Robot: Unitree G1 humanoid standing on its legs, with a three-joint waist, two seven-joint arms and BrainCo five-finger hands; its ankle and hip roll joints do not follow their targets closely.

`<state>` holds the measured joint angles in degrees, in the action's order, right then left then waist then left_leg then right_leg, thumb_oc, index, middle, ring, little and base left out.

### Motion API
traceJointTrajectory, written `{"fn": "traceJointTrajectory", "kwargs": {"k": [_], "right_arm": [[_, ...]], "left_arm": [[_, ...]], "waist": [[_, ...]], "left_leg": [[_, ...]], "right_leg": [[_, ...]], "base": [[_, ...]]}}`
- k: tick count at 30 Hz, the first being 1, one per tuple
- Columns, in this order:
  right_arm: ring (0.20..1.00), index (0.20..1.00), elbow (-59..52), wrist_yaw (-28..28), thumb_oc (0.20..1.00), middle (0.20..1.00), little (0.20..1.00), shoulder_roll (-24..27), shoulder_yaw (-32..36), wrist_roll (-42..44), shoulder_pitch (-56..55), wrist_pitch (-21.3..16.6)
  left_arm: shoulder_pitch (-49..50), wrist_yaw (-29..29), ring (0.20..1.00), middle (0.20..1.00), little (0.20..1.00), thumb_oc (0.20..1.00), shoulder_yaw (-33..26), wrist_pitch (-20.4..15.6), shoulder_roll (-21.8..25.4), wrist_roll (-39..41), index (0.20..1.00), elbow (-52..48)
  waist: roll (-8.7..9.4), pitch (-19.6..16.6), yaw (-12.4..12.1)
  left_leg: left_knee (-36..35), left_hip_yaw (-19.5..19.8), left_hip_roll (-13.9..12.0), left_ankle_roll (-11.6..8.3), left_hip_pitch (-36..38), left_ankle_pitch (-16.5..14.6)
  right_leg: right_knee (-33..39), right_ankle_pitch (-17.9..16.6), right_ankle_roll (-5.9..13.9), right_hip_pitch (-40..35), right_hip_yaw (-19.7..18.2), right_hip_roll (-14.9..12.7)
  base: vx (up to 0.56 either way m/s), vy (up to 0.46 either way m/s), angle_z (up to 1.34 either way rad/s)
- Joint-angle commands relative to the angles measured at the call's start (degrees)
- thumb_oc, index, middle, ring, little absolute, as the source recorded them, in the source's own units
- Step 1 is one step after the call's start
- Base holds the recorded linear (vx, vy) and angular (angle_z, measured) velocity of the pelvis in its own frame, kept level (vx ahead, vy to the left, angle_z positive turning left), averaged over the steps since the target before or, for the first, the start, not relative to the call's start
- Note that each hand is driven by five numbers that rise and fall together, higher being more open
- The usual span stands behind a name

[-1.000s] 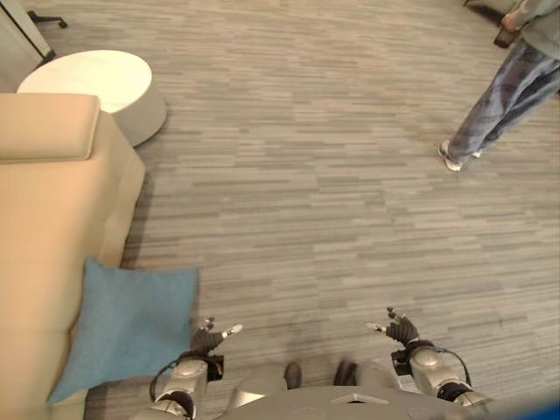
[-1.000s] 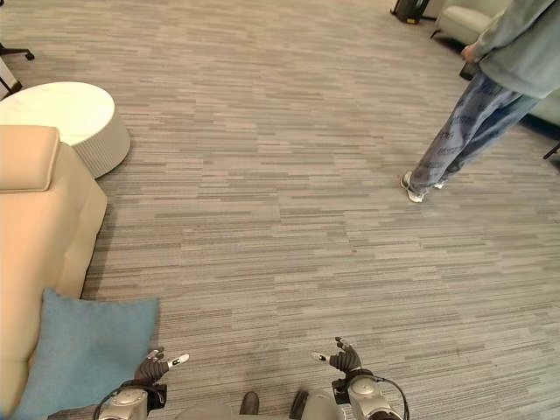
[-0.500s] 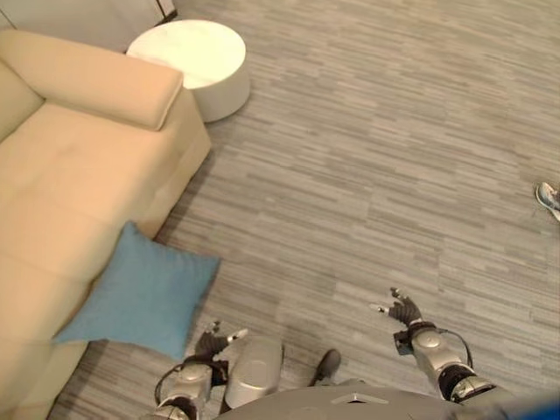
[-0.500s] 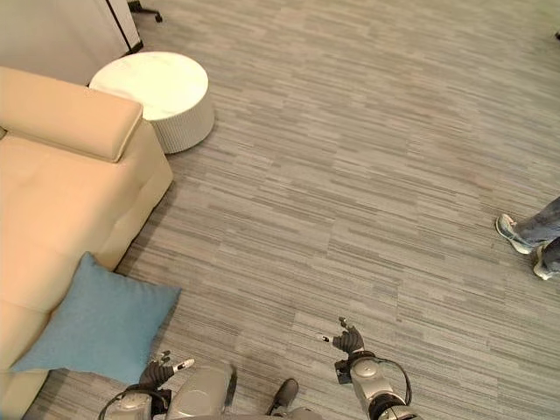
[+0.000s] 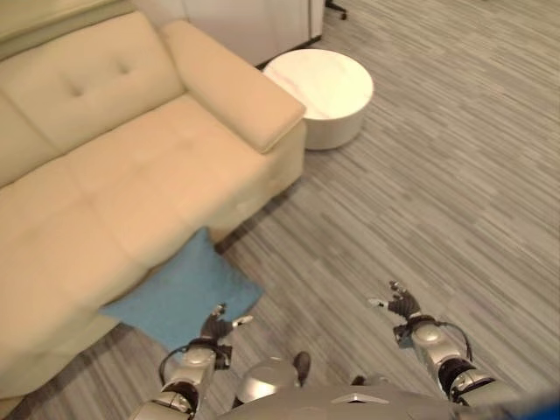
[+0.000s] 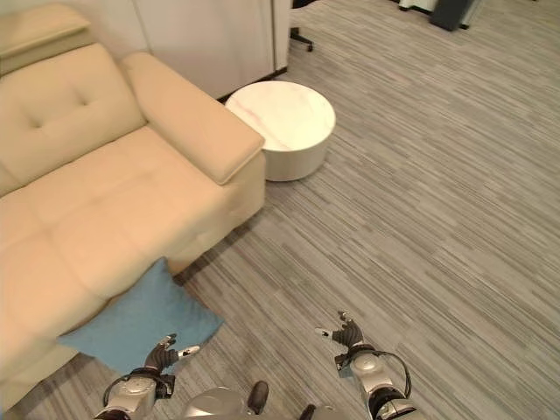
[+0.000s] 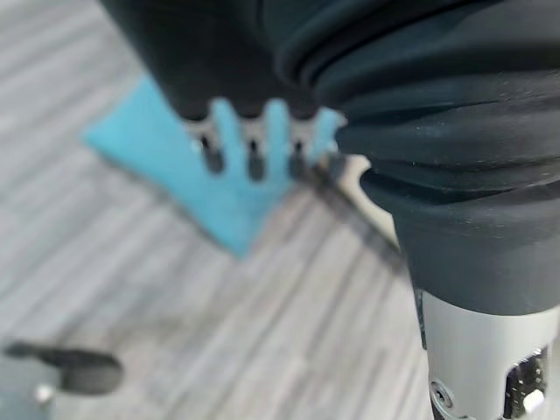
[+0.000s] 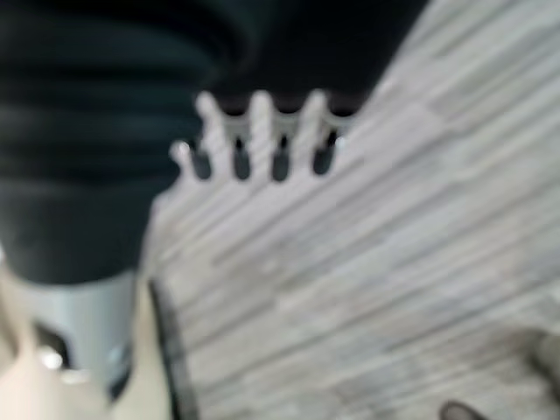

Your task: Pick up all the scattered cushions and arrange them neatly on the sofa.

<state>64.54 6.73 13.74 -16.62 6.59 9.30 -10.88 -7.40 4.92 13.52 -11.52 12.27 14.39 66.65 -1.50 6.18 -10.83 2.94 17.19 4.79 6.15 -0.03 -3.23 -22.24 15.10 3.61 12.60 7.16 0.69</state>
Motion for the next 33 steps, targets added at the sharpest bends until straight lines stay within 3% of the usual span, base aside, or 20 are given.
{"fn": "traceJointTrajectory", "kwargs": {"k": [1,2,4,7,8,9,11,13,16,19,22,23,24,26,27,29,33], "right_arm": [[1.0,1.0,-1.1,0.2,1.0,1.0,1.0,1.5,1.6,2.4,-1.0,-1.6],[1.0,1.0,-1.9,0.5,1.0,1.0,1.0,1.6,1.3,1.4,-1.1,-1.6],[1.0,1.0,-2.3,0.3,1.0,1.0,1.0,2.2,1.2,1.3,-2.2,-2.0],[1.0,1.0,-2.8,0.4,1.0,1.0,1.0,3.0,1.5,1.8,-2.7,-2.2],[1.0,1.0,-2.8,0.4,1.0,1.0,1.0,3.2,1.4,1.7,-3.0,-2.2],[1.0,1.0,-3.0,0.4,1.0,1.0,1.0,3.4,1.5,1.8,-3.4,-2.2],[1.0,1.0,-3.3,0.5,1.0,1.0,1.0,3.2,2.3,2.4,-3.6,-1.8],[1.0,1.0,-3.1,0.7,1.0,1.0,1.0,3.0,2.5,2.3,-3.9,-1.5],[1.0,1.0,-2.9,0.5,1.0,1.0,1.0,2.8,3.0,2.0,-4.0,-1.3],[1.0,1.0,-2.7,0.5,1.0,1.0,1.0,2.5,3.1,1.8,-3.9,-1.2],[1.0,1.0,-2.7,0.1,1.0,1.0,1.0,1.9,2.9,1.3,-4.0,-0.9],[1.0,1.0,-2.8,0.0,1.0,1.0,1.0,1.6,2.9,1.3,-3.7,-0.8],[1.0,1.0,-3.0,0.0,1.0,1.0,1.0,1.3,2.7,1.2,-3.1,-0.7],[1.0,1.0,-3.2,-0.1,1.0,1.0,1.0,0.9,2.4,0.7,-2.7,-0.6],[1.0,1.0,-3.7,-0.2,1.0,1.0,1.0,0.8,2.3,0.8,-2.6,-0.8],[1.0,1.0,-3.7,-0.6,1.0,1.0,1.0,0.5,1.7,2.2,-2.6,-1.3],[1.0,1.0,-3.7,-0.4,1.0,1.0,1.0,0.3,1.1,3.1,-2.5,-1.4]], "left_arm": [[0.4,0.3,1.0,1.0,1.0,1.0,1.4,-1.2,0.3,-0.6,1.0,-0.3],[0.6,0.2,1.0,1.0,1.0,1.0,1.4,-1.2,0.0,-0.2,1.0,-0.2],[0.8,0.0,1.0,1.0,1.0,1.0,1.8,-1.0,-0.3,-0.6,1.0,0.1],[1.2,-0.5,1.0,1.0,1.0,1.0,2.1,-0.6,-1.2,-1.2,1.0,0.3],[1.5,-0.5,1.0,1.0,1.0,1.0,2.3,-0.6,-1.3,-1.6,1.0,0.0],[1.5,-0.5,1.0,1.0,1.0,1.0,2.7,-0.3,-1.5,-2.3,1.0,-0.3],[1.6,-0.6,1.0,1.0,1.0,1.0,2.8,-0.2,-1.4,-2.5,1.0,-1.5],[1.6,-0.9,1.0,1.0,1.0,1.0,3.1,-0.2,-1.3,-2.4,1.0,-1.7],[1.8,-1.3,1.0,1.0,1.0,1.0,3.1,0.0,-1.4,-2.7,1.0,-1.6],[1.9,-1.3,1.0,1.0,1.0,1.0,3.3,0.0,-1.4,-3.4,1.0,-1.0],[1.9,-1.6,1.0,1.0,1.0,1.0,3.4,0.1,-1.1,-4.0,1.0,-1.0],[1.8,-1.5,1.0,1.0,1.0,1.0,3.5,0.2,-1.0,-4.1,1.0,-1.2],[1.7,-1.3,1.0,1.0,1.0,1.0,3.5,0.1,-0.8,-4.2,1.0,-1.3],[1.8,-1.5,1.0,1.0,1.0,1.0,3.7,0.0,-0.7,-4.2,1.0,-1.2],[1.9,-1.5,1.0,1.0,1.0,1.0,3.8,-0.1,-0.5,-4.1,1.0,-1.4],[1.8,-1.4,1.0,1.0,1.0,1.0,4.8,-0.3,-0.7,-4.0,1.0,-2.0],[1.2,-1.1,1.0,1.0,1.0,1.0,5.0,-0.2,-0.8,-4.3,1.0,-0.7]], "waist": [[5.29,-0.6,-1.5],[5.6,-0.6,-3.1],[6.35,-0.4,-2.2],[6.82,0.2,-1.7],[6.85,0.6,-1.0],[6.87,0.7,1.0],[6.62,0.7,2.5],[6.46,0.2,2.8],[5.78,-0.7,2.8],[5.45,-1.1,3.1],[5.02,-1.4,2.9],[4.8,-1.0,3.1],[4.78,-0.5,3.3],[4.14,0.2,3.1],[3.79,0.3,3.4],[3.52,0.0,4.5],[4.34,-0.5,5.2]], "left_leg": [[4.7,3.8,6.0,-5.12,-3.0,2.3],[3.5,4.6,5.3,-6.78,-2.9,2.3],[3.9,3.8,4.9,-7.23,-4.0,2.6],[5.3,-0.7,3.5,-7.91,-5.5,2.0],[5.3,-4.9,2.3,-8.09,-6.3,2.3],[4.4,-14.3,-0.8,-8.41,-7.3,2.8],[3.3,-20.9,-4.1,-9.04,-7.1,3.0],[3.3,-21.8,-6.0,-10.31,-6.5,2.4],[0.2,-21.4,-6.4,-10.21,-4.9,2.5],[-0.7,-20.5,-5.4,-9.57,-4.0,2.3],[-1.5,-19.4,-3.9,-8.0,-2.5,1.3],[-1.6,-19.5,-3.3,-7.01,-2.6,2.3],[-1.9,-19.8,-2.6,-6.29,-2.0,2.1],[-2.7,-19.9,-2.4,-5.64,-0.7,1.9],[-2.9,-19.2,-2.5,-5.55,-0.6,2.2],[-4.7,-15.7,-1.5,-6.09,0.5,3.2],[-4.3,-12.3,-0.5,-6.93,-0.1,3.5]], "right_leg": [[15.7,-14.2,4.2,-10.0,2.1,-5.1],[17.6,-15.0,4.57,-11.8,8.9,-6.3],[19.4,-14.5,4.32,-12.7,9.7,-5.7],[21.5,-14.7,3.73,-14.5,13.8,-5.9],[22.3,-14.9,3.7,-15.0,15.8,-6.0],[23.0,-15.1,3.8,-15.5,18.8,-6.6],[23.0,-15.1,3.57,-15.8,22.6,-7.4],[22.4,-14.0,3.92,-16.7,24.6,-8.0],[21.3,-13.5,4.34,-17.2,26.1,-8.6],[19.4,-13.3,4.59,-17.0,25.9,-9.6],[13.2,-12.8,5.08,-15.6,25.2,-12.4],[10.6,-14.9,4.92,-14.2,25.6,-13.8],[7.3,-17.7,6.27,-12.7,25.2,-15.8],[3.0,-19.8,7.36,-11.4,24.3,-17.4],[2.0,-19.8,7.3,-10.2,22.4,-16.5],[7.7,-15.9,5.22,-7.7,15.1,-9.6],[16.4,-15.4,4.4,-8.9,10.9,-6.8]], "base": [[0.09,-0.154,2.37],[0.05,-0.169,1.9],[0.08,-0.161,1.62],[0.02,-0.104,1.2],[-0.04,-0.053,0.7],[-0.07,0.001,1.29],[-0.05,0.063,1.96],[0.07,0.1,0.65],[0.05,0.146,0.41],[0.05,0.17,-0.02],[0.04,0.23,0.13],[-0.03,0.3,0.09],[-0.05,0.283,0.07],[0.02,0.177,0.07],[0.06,0.095,0.04],[0.11,0.015,0.26],[0.09,-0.077,0.8]]}}
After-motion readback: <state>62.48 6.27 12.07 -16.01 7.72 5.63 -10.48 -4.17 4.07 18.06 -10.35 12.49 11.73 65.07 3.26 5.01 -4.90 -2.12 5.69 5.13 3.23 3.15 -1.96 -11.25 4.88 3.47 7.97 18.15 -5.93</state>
